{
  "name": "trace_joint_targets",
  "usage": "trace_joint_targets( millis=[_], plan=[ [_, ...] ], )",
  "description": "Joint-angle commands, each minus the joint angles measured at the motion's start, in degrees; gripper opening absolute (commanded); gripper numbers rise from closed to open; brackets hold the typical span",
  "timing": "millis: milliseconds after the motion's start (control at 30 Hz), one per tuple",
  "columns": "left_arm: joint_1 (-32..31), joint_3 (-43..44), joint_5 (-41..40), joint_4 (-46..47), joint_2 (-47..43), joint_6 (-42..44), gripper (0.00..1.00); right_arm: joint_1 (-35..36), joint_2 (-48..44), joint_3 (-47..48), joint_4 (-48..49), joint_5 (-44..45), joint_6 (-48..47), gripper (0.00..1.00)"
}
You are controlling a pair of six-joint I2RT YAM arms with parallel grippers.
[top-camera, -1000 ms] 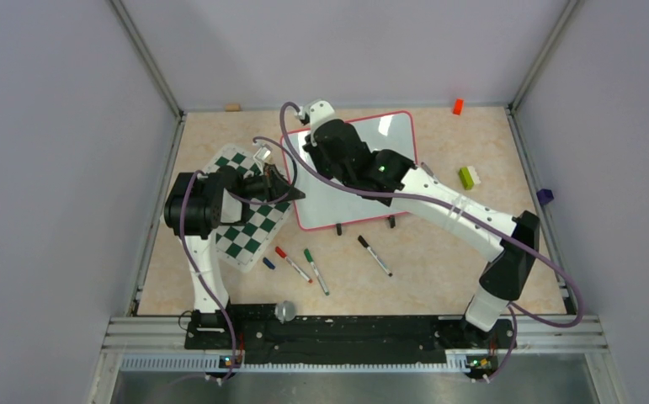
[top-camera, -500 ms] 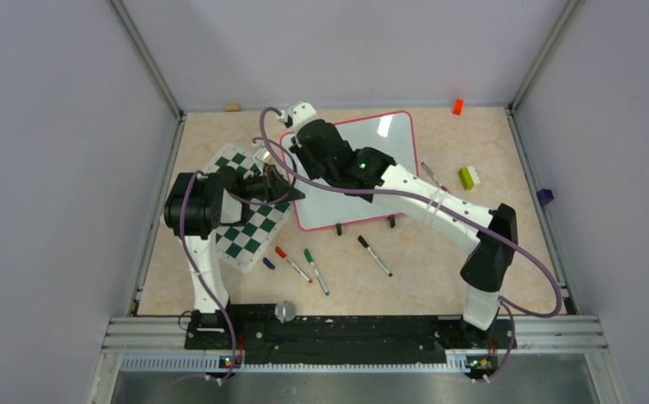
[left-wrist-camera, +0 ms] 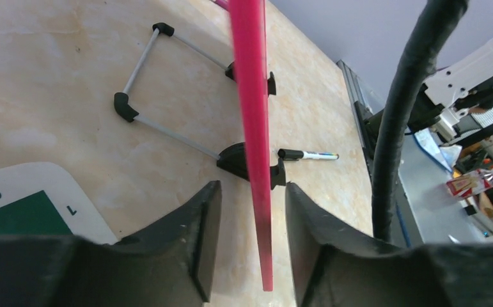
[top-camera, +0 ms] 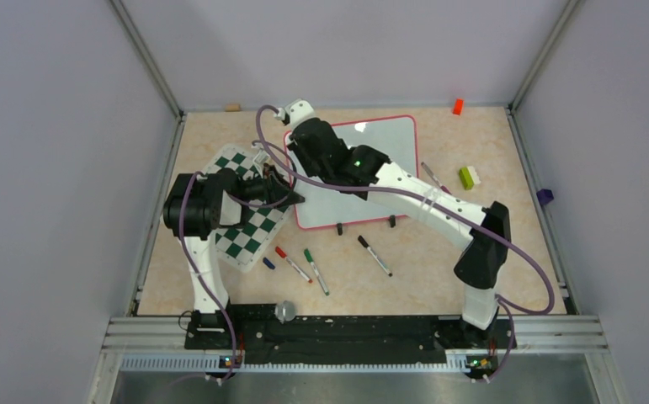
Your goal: Write a sentence on the whiteboard
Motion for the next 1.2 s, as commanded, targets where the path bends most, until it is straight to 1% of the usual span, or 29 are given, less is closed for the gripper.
trace_joint_targets(
  millis=[0,33,200,267,367,533,700,967,1167],
  plan=[
    [0.2,-0.54,1.0,5.38,-1.86,2.39,0.5,0.16,-0.27,2.0,0.96,0.5,0.63,0.0],
    [0.22,-0.57,0.95,5.41,-1.99,2.44,0.55,0.13,-0.31,1.91,0.97,0.38,0.75,0.0],
    [0.25,-0.73,0.86,5.41,-1.95,2.54,0.57,0.08,-0.42,1.55,1.01,0.22,1.02,0.0],
    [0.21,-0.79,0.85,5.37,-1.92,2.61,0.53,0.08,-0.45,1.43,0.96,0.26,1.11,0.0],
    [0.24,-0.9,0.69,5.4,-2.1,2.85,0.41,0.0,-0.37,1.32,0.99,0.45,1.16,0.0],
    [-0.37,-1.03,1.28,5.39,-2.71,3.55,0.3,-0.15,-0.41,1.29,0.96,0.33,1.53,0.0],
    [-1.2,-0.83,1.55,5.39,-3.1,3.79,0.26,-0.18,-0.9,0.63,0.97,0.5,1.94,0.0],
    [-2.47,-0.76,0.87,5.5,-3.34,4.69,0.08,-0.17,-2.61,-1.46,1.52,1.39,2.65,0.0],
    [-2.83,0.01,1.51,5.5,-2.68,4.2,0.04,-0.16,-3.51,-2.03,2.8,1.74,3.22,0.0]
  ],
)
